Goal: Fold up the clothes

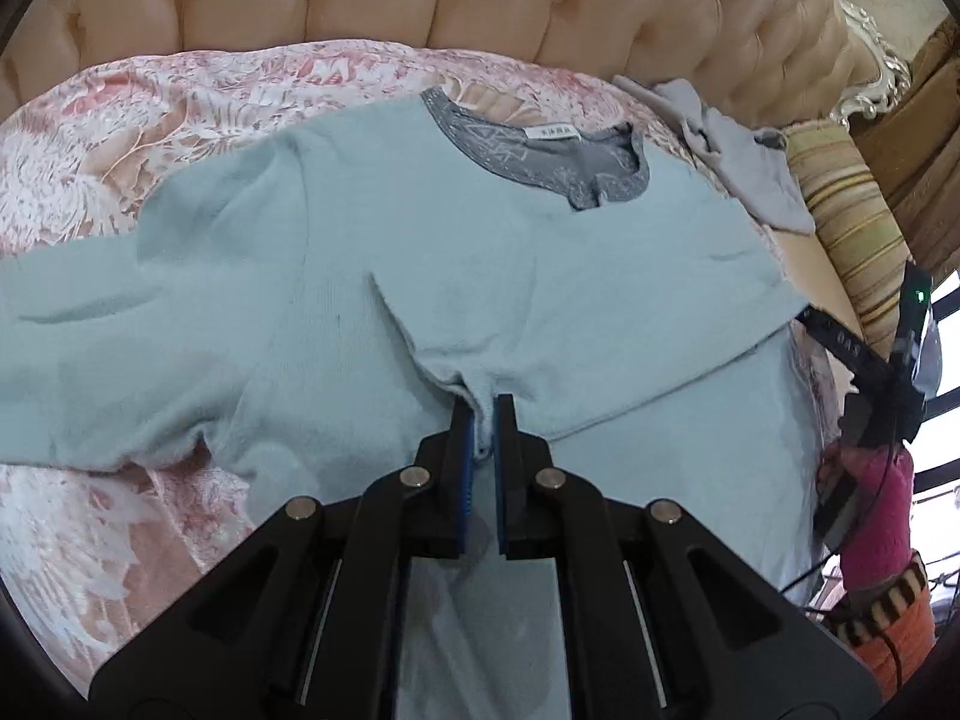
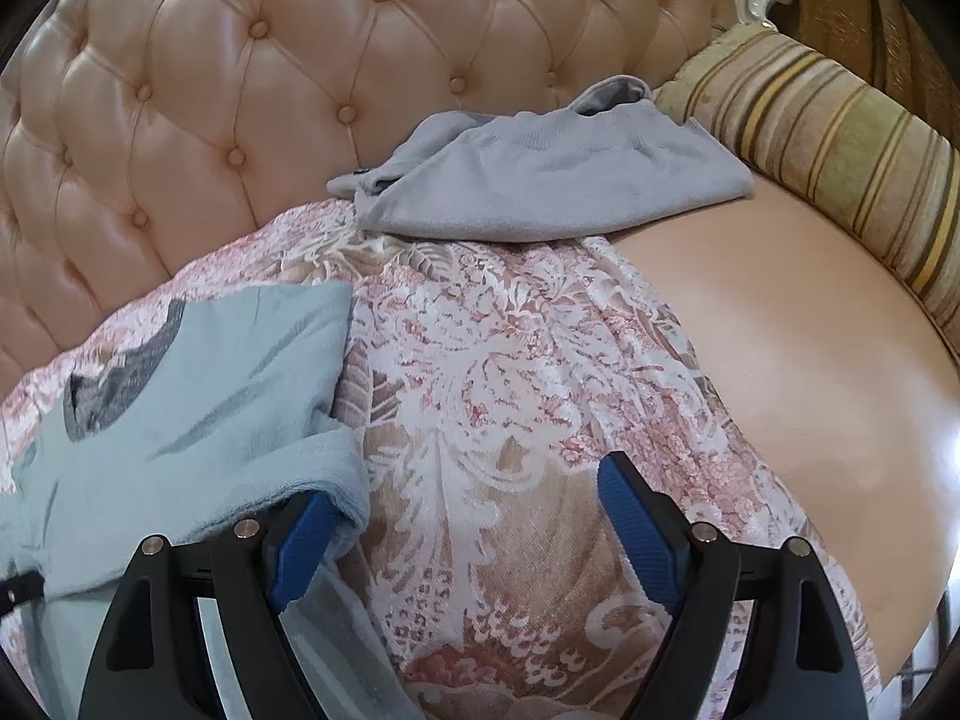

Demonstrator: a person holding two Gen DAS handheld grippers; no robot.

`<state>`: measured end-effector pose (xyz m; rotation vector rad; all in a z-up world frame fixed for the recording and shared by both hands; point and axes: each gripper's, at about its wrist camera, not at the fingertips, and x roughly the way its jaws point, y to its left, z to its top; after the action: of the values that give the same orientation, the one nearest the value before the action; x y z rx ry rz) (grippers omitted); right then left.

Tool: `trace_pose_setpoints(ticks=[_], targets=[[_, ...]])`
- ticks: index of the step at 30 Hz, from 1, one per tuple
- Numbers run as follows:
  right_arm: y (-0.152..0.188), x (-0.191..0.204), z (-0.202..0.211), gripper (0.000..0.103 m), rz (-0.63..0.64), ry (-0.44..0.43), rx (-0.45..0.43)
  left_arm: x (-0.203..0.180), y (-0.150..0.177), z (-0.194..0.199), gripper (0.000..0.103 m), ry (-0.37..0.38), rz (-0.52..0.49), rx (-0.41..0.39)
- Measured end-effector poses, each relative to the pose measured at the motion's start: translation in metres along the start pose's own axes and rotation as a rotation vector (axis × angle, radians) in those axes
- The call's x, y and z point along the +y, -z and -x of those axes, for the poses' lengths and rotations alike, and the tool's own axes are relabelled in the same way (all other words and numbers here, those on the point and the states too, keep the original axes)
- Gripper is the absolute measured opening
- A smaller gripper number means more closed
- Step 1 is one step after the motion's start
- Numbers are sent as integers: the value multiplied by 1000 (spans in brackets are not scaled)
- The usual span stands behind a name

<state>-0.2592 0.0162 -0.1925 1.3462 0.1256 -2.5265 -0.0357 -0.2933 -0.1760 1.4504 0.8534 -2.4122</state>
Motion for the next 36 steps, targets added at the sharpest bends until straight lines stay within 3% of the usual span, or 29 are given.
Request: trace_pose_setpoints(ticks=[6, 9, 14, 20, 22, 25, 28, 31, 36], targets=[[3, 0, 8, 85, 107, -30, 40, 2, 1, 0, 7, -1, 10, -6], [9, 1, 19, 85, 190, -34, 31, 3, 1, 0, 7, -2, 15, -8], [13, -2, 34, 85, 224, -46, 3, 6, -1, 1, 8, 0, 15, -8], [0, 12, 12, 85, 274, 23, -2, 5, 1, 1, 8, 2, 25, -15], [0, 25, 2, 85, 358, 75, 14, 5, 1, 1, 8, 4, 34, -15], [1, 30, 10, 85, 403, 84, -14, 5, 0, 0, 8, 7, 37, -13], [8, 29, 25, 85, 416, 19, -79, 5, 1, 0, 8, 4, 34, -16], [15, 36, 21, 85, 496, 79, -28, 4, 0, 0, 8, 0, 31, -17], [16, 22, 43, 85, 498, -2, 17, 6, -1, -1, 8, 11, 44, -8]])
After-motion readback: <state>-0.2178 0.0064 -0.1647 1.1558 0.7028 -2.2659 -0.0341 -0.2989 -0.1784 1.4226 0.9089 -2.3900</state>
